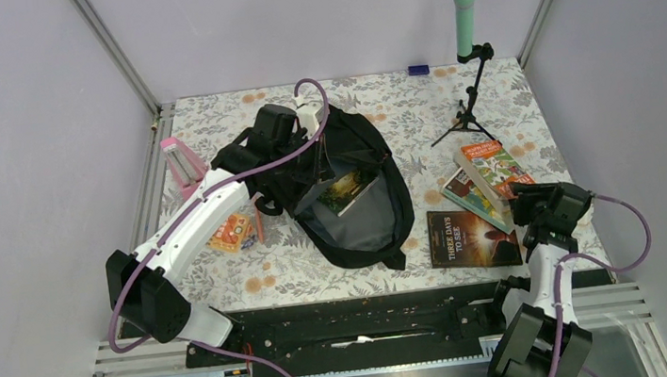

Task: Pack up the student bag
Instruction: Pick up the book from the center of the board.

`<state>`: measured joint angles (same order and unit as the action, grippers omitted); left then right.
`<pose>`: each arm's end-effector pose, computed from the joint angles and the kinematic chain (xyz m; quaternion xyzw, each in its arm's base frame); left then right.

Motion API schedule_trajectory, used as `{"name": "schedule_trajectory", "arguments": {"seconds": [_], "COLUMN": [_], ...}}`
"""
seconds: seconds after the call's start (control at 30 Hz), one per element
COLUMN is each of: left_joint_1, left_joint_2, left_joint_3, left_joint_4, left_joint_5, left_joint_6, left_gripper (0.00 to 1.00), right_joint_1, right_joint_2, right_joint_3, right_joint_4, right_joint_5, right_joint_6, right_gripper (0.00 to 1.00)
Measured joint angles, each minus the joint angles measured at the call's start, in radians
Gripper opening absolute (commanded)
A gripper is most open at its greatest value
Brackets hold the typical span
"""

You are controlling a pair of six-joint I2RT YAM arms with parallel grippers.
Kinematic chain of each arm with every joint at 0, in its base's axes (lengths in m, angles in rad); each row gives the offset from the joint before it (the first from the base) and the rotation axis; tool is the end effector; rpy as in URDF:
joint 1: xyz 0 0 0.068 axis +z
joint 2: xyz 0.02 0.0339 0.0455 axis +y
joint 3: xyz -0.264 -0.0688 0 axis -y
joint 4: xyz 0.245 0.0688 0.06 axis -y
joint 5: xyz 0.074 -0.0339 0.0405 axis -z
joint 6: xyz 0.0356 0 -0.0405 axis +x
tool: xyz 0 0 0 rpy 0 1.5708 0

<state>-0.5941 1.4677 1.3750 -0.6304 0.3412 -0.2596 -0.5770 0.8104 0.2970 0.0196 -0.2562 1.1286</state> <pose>0.2610 -0.1907 0.3420 0.2184 0.8741 -0.3087 0.3049 0.1528 -0.0887 0.1853 0.5981 0.6095 0.2440 0.4596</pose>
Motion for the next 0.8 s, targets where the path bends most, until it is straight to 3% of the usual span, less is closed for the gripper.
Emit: {"name": "schedule_trajectory", "arguments": {"seconds": [0.47, 0.8], "left_joint_1": [0.003, 0.005], "left_joint_2": [0.001, 0.007], "left_joint_3": [0.0, 0.0], "left_joint_4": [0.0, 0.0], "left_joint_5": [0.007, 0.013], "left_joint_6": [0.0, 0.0], "left_gripper": [0.0, 0.0], "right_joint_1": [0.001, 0.001], "right_joint_2": [0.0, 0.021], "right_joint_3": [-0.049, -0.07], "right_joint_4": [0.097, 0.156], "right_joint_5": [0.004, 0.005], "right_joint_6": [0.06, 0.108], "right_gripper": [0.39, 0.38]}}
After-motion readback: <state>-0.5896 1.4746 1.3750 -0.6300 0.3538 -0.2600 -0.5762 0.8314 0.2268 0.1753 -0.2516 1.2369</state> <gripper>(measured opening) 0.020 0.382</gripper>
